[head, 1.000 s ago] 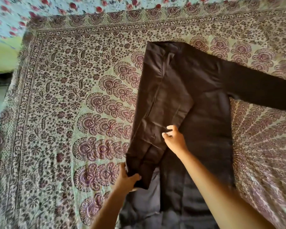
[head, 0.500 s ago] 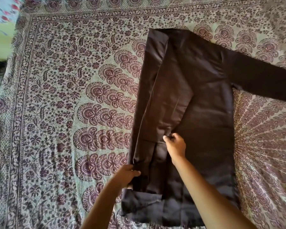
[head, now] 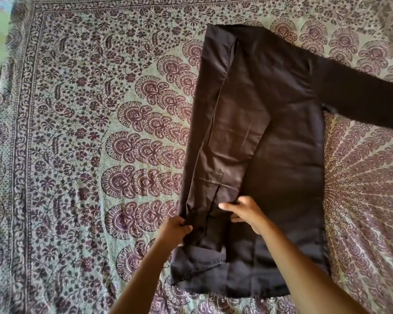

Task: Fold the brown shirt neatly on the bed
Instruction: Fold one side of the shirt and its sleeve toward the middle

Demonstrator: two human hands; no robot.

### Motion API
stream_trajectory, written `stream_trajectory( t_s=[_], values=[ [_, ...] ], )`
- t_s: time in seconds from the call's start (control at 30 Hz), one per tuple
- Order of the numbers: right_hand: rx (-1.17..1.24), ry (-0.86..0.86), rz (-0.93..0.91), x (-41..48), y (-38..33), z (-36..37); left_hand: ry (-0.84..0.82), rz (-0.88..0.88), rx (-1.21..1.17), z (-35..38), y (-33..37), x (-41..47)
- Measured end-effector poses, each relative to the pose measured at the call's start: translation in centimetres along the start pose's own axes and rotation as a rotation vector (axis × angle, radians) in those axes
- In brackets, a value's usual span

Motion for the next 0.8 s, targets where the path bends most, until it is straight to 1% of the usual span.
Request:
stream_trajectory(
  t_s=[0.03,0.07,0.1,0.17,0.2,0.23,0.27,0.3,0.37,0.43,0.53,0.6,0.67,0.7,0.73,0.8],
  values=[
    [-0.06,-0.021,0.01,0.0,0.4,0.2,-0.049,-0.017,0.094,0.1,0.2,-0.4],
    [-0.122,0.005,0.004,0.1,0.6,0.3,-0.084,-0.039,0.134,0.2,0.4,-0.6],
    [-0.198,0.101,-0.03,0.3,0.9,0.1,-0.122,-0.06,0.134,0.4,0.4,-0.6],
    [-0.32,0.399,-0.131,0.4,1.2,-0.6,-0.224,-0.098,0.076,0.7,0.4,-0.5],
    [-0.317,0.514,-0.163,0.4,1.5,-0.8,-0.268,-0.126,0.04,0.7,0.5,-0.6],
    [-0.265,0.557,-0.174,0.3,1.8,-0.9,-0.301,-0.146,0.02,0.7,0.5,-0.6],
    [-0.234,0.55,-0.165,0.2,2.0,-0.8,-0.313,-0.16,0.032,0.7,0.3,-0.5],
    [-0.241,0.501,-0.147,0.1,2.1,-0.6,-0.304,-0.169,0.07,0.7,0.1,-0.3],
    [-0.406,0.399,-0.094,-0.3,2.3,-0.2,-0.27,-0.18,0.18,0.6,-0.3,0.0],
    [-0.52,0.373,-0.074,-0.7,2.5,-0.3,-0.263,-0.182,0.298,0.8,-0.2,0.2],
    [-0.522,0.359,-0.081,-1.1,2.7,-0.4,-0.289,-0.183,0.512,0.9,0.2,0.0],
    [-0.486,0.354,-0.078,-1.4,3.1,-0.6,-0.269,-0.147,0.753,0.6,1.1,0.0],
    [-0.528,0.37,-0.075,-1.6,3.6,-1.0,-0.146,-0.047,0.939,0.3,2.8,0.2],
    [-0.577,0.404,-0.074,-1.7,3.8,-1.4,-0.059,0.029,0.976,0.3,3.9,0.3],
    [-0.613,0.462,-0.077,-1.8,3.8,-1.9,0.018,0.113,0.951,0.5,5.3,0.3],
    [-0.651,0.607,-0.098,-1.9,3.3,-3.0,0.096,0.289,0.787,1.3,8.0,-0.1]
  ],
)
Point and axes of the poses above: each hand's wrist, its own x-axis towards the middle knuckle, its own z-axis out of the palm, y = z × x, the point moved 3 cm from there along x, towards the middle knuckle, and after that the axes turned 15 degrees about -x, right-handed, at the moved point
